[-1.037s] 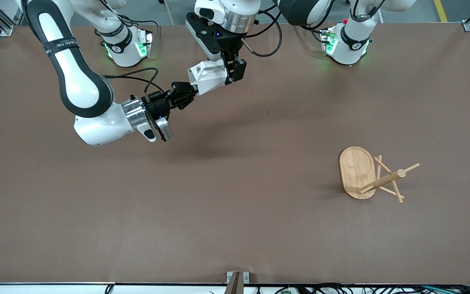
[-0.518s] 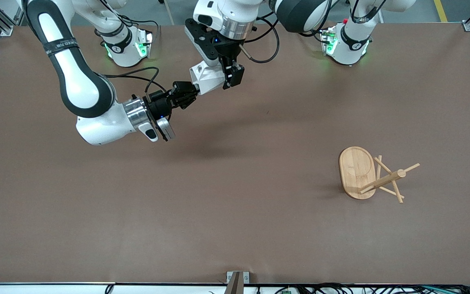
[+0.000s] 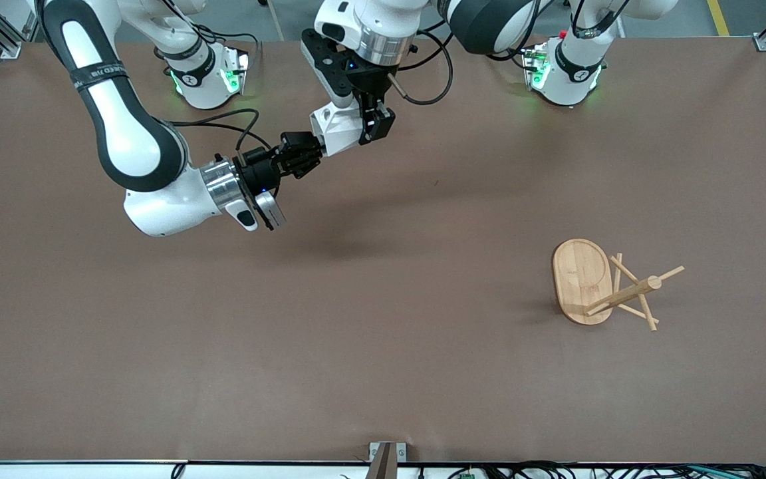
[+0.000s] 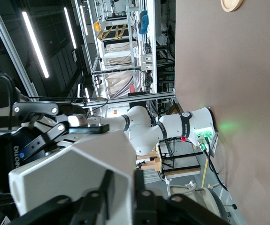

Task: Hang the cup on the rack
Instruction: 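Open the right gripper and withdraw while the left gripper carries the cup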

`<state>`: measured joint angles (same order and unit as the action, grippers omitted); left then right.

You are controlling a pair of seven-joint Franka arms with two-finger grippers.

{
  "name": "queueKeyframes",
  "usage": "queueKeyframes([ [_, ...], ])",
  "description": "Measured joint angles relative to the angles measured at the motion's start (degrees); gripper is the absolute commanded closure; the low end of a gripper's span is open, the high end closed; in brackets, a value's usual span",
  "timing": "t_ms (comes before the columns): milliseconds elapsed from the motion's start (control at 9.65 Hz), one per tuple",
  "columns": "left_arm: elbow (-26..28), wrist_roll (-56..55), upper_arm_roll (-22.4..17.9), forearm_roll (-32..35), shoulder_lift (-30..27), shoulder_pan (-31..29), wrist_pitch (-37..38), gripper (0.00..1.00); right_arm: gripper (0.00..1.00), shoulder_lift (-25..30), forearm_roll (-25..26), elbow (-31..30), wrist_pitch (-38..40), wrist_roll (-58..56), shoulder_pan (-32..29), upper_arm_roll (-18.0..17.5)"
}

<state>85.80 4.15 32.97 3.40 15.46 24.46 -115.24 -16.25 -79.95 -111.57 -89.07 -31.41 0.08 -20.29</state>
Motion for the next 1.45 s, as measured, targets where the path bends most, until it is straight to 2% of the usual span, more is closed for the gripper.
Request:
queueKeyframes([
  [415,-0.7,0.0,-0.5,0.1,0.0,-1.5,-0.7,0.99,0.00,0.4,1.2,4.2,-0.9,9.0,-0.1,0.0],
  [622,-0.5,0.3,-0.6,0.2,0.3,-3.3,-0.6,0.99,0.00,0.5,8.0,6.2,-2.8,9.9,-1.0,0.8],
  [933,-0.4,1.4,-0.8,0.3,1.4,-6.5,-1.3,0.99,0.00,0.7,19.6,7.0,-7.8,10.2,-1.9,3.9],
  [1140,-0.4,1.5,-0.9,0.3,1.5,-8.4,-1.6,0.99,0.00,1.0,28.8,7.5,-11.2,10.2,-1.9,8.7],
  [1348,-0.4,-0.2,-1.0,0.3,1.6,-10.2,-1.7,0.99,0.00,1.8,39.6,10.9,-11.0,10.2,-2.2,15.8],
  [1451,-0.4,-1.9,-1.0,0.3,1.6,-11.7,-1.7,0.99,0.00,2.5,43.1,12.9,-10.0,10.2,-2.3,19.5],
])
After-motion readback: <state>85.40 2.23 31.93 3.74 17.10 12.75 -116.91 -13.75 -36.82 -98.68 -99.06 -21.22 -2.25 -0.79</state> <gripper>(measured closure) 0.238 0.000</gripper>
